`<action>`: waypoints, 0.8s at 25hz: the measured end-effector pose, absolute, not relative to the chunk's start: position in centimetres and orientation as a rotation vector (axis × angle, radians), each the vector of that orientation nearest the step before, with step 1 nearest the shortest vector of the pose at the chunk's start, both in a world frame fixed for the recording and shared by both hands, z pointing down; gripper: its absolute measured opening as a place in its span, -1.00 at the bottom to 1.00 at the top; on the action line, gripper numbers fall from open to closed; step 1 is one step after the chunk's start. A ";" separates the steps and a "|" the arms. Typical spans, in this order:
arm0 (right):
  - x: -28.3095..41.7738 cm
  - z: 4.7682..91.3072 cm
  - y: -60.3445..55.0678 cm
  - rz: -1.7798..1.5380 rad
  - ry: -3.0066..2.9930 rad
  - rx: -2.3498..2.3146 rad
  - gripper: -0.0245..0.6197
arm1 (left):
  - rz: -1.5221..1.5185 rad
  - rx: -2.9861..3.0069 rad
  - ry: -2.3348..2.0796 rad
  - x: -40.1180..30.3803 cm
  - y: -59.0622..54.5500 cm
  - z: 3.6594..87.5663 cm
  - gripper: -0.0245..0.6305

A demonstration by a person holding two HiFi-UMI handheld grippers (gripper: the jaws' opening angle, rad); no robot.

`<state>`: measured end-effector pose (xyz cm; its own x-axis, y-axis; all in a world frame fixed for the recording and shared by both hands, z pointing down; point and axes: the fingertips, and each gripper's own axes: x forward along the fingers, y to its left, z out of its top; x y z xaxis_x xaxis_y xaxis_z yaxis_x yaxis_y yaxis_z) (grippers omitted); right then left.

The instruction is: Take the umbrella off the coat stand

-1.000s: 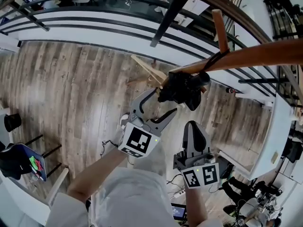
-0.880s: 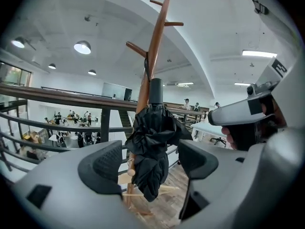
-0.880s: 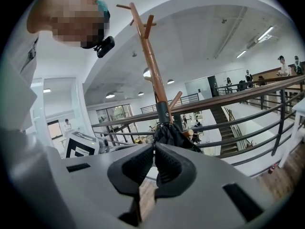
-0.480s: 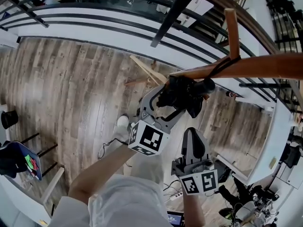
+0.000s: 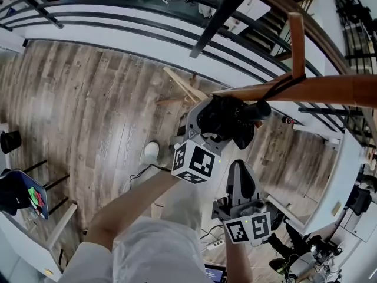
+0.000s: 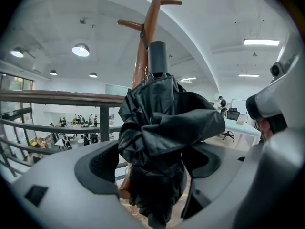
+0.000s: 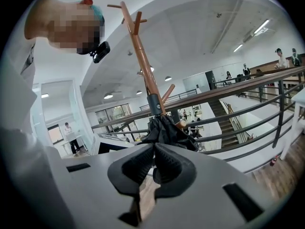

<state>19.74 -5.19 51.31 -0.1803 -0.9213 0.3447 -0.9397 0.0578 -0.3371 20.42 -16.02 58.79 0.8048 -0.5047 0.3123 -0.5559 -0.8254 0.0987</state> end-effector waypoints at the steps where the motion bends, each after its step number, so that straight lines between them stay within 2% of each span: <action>1: 19.8 51.4 -5.2 0.776 -2.257 1.988 -0.81 | 0.410 2.807 -0.847 20.6 -16.2 58.8 0.25; 9: 20.0 51.5 -5.2 0.778 -2.258 1.994 -0.81 | 0.357 2.781 -0.829 21.2 -16.4 59.2 0.22; 12: 20.2 51.5 -5.1 0.781 -2.255 1.993 -0.81 | 0.375 2.816 -0.797 21.5 -15.8 59.0 -0.10; 20: 19.9 50.8 -5.1 0.782 -2.253 2.002 -0.81 | 0.362 2.810 -0.708 21.6 -15.0 58.6 -0.17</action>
<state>19.92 -5.09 50.82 -0.1732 -0.9233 0.3429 -0.9373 0.0476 -0.3453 21.58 -14.98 58.61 0.8536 -0.4336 0.2889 -0.4879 -0.8596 0.1515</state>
